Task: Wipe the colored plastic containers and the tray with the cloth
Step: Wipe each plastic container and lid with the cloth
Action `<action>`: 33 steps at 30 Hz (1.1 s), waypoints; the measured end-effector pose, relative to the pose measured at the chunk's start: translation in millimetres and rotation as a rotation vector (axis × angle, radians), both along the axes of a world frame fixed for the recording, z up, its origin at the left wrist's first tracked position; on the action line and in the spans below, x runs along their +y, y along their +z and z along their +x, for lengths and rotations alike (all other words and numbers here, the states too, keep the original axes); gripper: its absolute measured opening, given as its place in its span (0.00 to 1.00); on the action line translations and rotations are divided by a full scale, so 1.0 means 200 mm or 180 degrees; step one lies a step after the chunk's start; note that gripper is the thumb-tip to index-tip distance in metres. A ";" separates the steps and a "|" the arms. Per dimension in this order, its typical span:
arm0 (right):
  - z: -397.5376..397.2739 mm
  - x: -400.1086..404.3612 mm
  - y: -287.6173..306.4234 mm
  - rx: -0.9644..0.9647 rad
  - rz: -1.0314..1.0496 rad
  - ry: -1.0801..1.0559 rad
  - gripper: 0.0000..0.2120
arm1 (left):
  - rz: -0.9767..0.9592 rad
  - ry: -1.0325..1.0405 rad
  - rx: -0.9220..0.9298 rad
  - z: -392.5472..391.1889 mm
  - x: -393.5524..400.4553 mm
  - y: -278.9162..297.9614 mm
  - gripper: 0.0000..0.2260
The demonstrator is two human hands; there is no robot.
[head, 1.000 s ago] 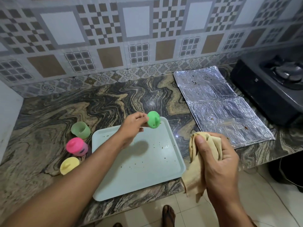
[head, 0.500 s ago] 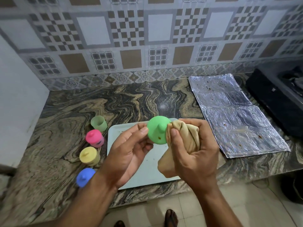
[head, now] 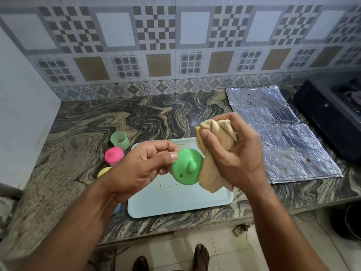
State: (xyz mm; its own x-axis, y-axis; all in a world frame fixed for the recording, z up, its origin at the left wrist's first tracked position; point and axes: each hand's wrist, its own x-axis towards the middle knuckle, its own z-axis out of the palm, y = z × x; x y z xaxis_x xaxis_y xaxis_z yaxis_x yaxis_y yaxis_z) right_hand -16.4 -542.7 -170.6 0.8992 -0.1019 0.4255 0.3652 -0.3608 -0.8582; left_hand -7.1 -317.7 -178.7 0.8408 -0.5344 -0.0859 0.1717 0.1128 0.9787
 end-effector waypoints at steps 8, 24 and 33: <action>-0.04 -0.07 0.07 0.0135 0.0250 0.0892 0.07 | 0.0050 -0.0095 0.0054 0.10 0.07 0.06 0.05; 0.00 -0.10 0.10 0.0474 0.0699 0.1201 0.05 | 0.0714 -0.0854 -0.0597 0.15 0.10 0.19 0.03; -0.02 0.03 0.09 0.0538 0.1100 0.1458 0.09 | 0.0373 -0.0727 -0.0381 0.17 0.05 0.20 0.11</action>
